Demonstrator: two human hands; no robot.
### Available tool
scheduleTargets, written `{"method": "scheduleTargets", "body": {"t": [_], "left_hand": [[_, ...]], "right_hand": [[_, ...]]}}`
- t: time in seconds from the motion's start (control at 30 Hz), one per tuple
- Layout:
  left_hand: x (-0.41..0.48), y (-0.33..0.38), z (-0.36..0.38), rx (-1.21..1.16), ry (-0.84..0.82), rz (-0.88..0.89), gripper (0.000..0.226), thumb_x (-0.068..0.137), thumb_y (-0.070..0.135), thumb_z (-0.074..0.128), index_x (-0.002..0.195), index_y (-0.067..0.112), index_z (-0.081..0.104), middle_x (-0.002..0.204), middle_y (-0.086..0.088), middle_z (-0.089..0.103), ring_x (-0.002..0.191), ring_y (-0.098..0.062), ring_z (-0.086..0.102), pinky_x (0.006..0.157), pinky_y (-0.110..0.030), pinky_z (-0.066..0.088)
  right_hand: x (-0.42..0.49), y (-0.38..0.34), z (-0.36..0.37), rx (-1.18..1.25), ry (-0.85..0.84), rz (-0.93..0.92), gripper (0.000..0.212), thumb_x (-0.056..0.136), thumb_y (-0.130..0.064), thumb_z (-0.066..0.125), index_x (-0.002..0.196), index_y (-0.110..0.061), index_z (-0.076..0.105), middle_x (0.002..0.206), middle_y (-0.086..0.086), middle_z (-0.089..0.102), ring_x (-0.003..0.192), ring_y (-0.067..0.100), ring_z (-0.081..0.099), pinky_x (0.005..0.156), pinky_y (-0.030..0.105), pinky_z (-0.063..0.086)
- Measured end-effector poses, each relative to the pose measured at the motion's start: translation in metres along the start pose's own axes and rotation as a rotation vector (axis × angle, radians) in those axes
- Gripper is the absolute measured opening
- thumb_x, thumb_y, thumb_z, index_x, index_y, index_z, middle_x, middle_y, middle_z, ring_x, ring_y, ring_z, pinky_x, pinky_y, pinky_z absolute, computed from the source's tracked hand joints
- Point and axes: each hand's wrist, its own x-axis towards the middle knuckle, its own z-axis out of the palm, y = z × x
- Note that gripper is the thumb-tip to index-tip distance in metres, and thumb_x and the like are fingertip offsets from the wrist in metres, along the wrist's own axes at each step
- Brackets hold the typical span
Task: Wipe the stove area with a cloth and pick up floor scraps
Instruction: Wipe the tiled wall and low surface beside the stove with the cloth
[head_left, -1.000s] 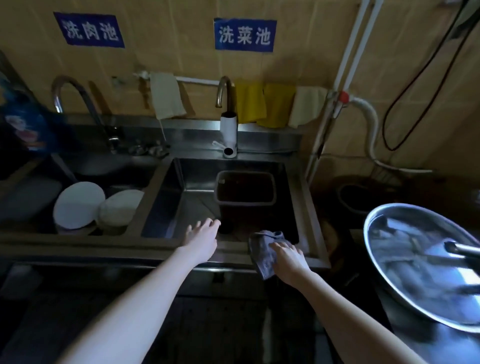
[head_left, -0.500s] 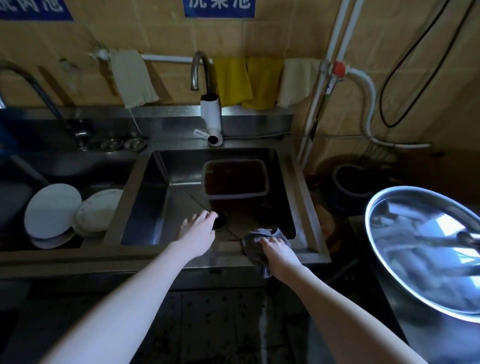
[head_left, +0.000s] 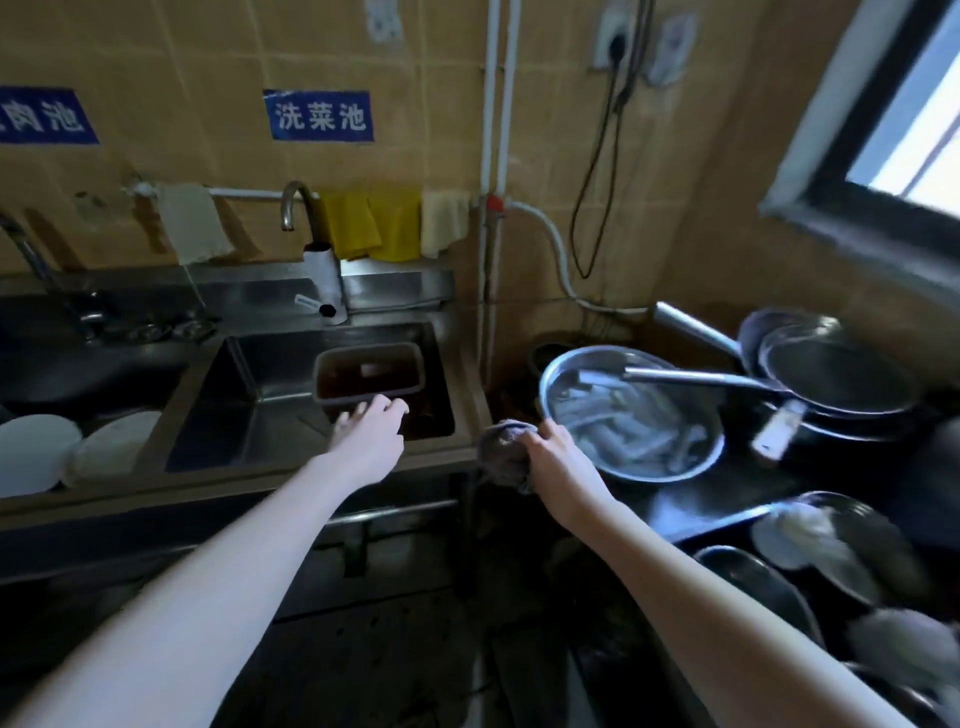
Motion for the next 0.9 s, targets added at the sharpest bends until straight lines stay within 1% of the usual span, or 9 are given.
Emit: {"method": "scheduleTargets", "body": {"t": [0.17,0.3,0.43,0.53,0.6,0.67,0.77,0.9], "left_hand": [[-0.031,0.097,-0.020,0.021,0.031,0.139,0.039,0.094,0.024,0.043,0.134,0.022,0.039,0.138,-0.004,0.041,0.126,-0.026,0.041,0.103,-0.040,0.033],[-0.047,0.182,-0.028,0.028,0.030,0.294,0.043,0.093,0.026,0.044,0.135,0.022,0.037,0.138,-0.005,0.042,0.127,-0.027,0.041,0.102,-0.042,0.034],[-0.064,0.268,-0.029,0.042,0.027,0.512,0.043,0.094,0.027,0.044,0.135,0.019,0.037,0.138,-0.006,0.042,0.128,-0.027,0.041,0.102,-0.043,0.035],[-0.077,0.337,-0.027,0.071,0.046,0.692,0.042,0.093,0.028,0.045,0.134,0.019,0.038,0.135,-0.007,0.043,0.124,-0.028,0.043,0.100,-0.043,0.036],[-0.087,0.379,-0.022,0.058,0.044,0.799,0.042,0.093,0.028,0.045,0.133,0.019,0.039,0.135,-0.006,0.045,0.124,-0.027,0.044,0.100,-0.043,0.036],[-0.096,0.413,-0.018,0.064,0.060,0.895,0.040,0.092,0.029,0.045,0.131,0.019,0.041,0.131,-0.006,0.047,0.121,-0.027,0.046,0.099,-0.042,0.038],[-0.115,0.455,-0.011,0.067,0.074,1.007,0.041,0.091,0.031,0.049,0.130,0.019,0.041,0.128,-0.005,0.047,0.117,-0.027,0.048,0.093,-0.041,0.041],[-0.150,0.505,-0.003,0.068,0.070,1.117,0.043,0.089,0.029,0.050,0.130,0.019,0.041,0.128,-0.004,0.047,0.118,-0.027,0.048,0.093,-0.041,0.041]], "right_hand": [[-0.093,0.054,-0.071,-0.078,0.076,0.129,0.035,0.079,0.000,0.054,0.113,-0.009,0.050,0.112,0.011,0.044,0.110,0.029,0.043,0.082,0.040,0.048],[-0.164,0.094,-0.114,-0.157,0.090,0.275,0.042,0.077,0.000,0.060,0.116,-0.009,0.047,0.116,0.011,0.043,0.112,0.028,0.042,0.083,0.040,0.050],[-0.229,0.123,-0.148,-0.230,0.103,0.431,0.040,0.079,-0.005,0.059,0.116,-0.010,0.047,0.116,0.009,0.043,0.112,0.026,0.043,0.084,0.036,0.049],[-0.274,0.140,-0.167,-0.227,0.153,0.569,0.041,0.072,-0.004,0.062,0.111,-0.009,0.048,0.114,0.009,0.043,0.111,0.026,0.042,0.081,0.037,0.050],[-0.303,0.148,-0.174,-0.215,0.196,0.684,0.041,0.073,-0.004,0.064,0.111,-0.010,0.048,0.114,0.008,0.043,0.111,0.026,0.043,0.084,0.036,0.049],[-0.331,0.155,-0.177,-0.243,0.224,0.783,0.041,0.076,-0.002,0.061,0.114,-0.010,0.047,0.117,0.008,0.043,0.112,0.024,0.043,0.088,0.033,0.048],[-0.374,0.163,-0.179,-0.273,0.276,0.909,0.038,0.083,0.004,0.048,0.118,-0.011,0.048,0.121,0.008,0.045,0.116,0.023,0.043,0.092,0.031,0.046],[-0.440,0.171,-0.185,-0.289,0.342,1.048,0.030,0.088,0.001,0.043,0.114,-0.012,0.049,0.117,0.007,0.046,0.114,0.023,0.045,0.088,0.033,0.050]]}}
